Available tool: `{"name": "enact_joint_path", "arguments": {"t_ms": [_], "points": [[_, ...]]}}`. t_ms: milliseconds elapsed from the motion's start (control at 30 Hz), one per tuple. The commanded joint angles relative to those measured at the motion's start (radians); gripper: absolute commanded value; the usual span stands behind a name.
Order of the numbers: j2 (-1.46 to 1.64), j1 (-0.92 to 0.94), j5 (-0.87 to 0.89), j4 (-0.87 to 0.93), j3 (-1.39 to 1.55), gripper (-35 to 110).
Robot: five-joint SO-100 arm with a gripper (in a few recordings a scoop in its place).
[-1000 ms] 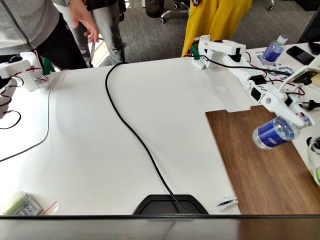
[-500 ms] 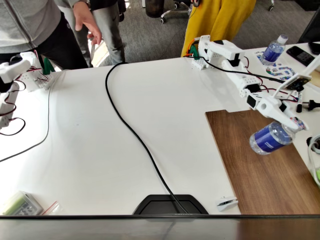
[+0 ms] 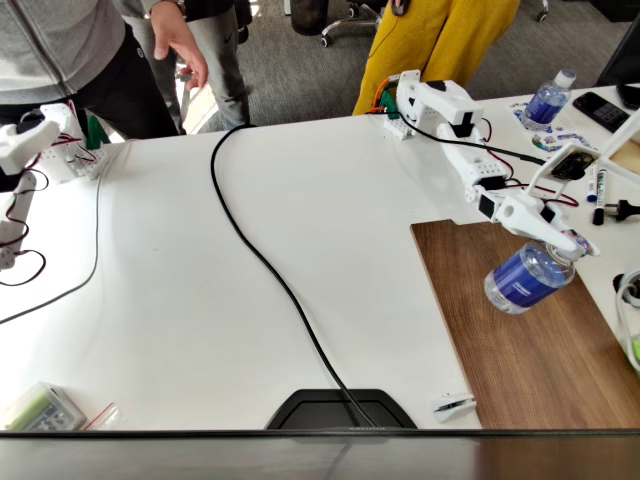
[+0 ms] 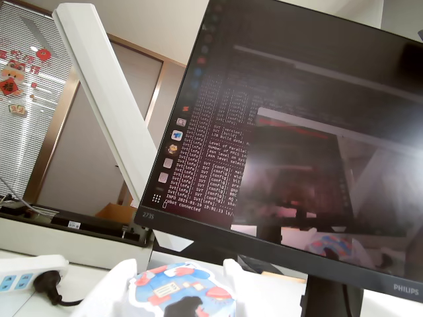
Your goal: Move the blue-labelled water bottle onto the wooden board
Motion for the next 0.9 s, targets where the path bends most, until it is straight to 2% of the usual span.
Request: {"name": "enact_joint_path", "arguments": {"t_ms": [0, 867], "points": [[0.032, -0.012, -0.021, -0.051, -0.057, 0], [-0.143, 0.057, -0.003, -0.067, -0.058, 0]]}}
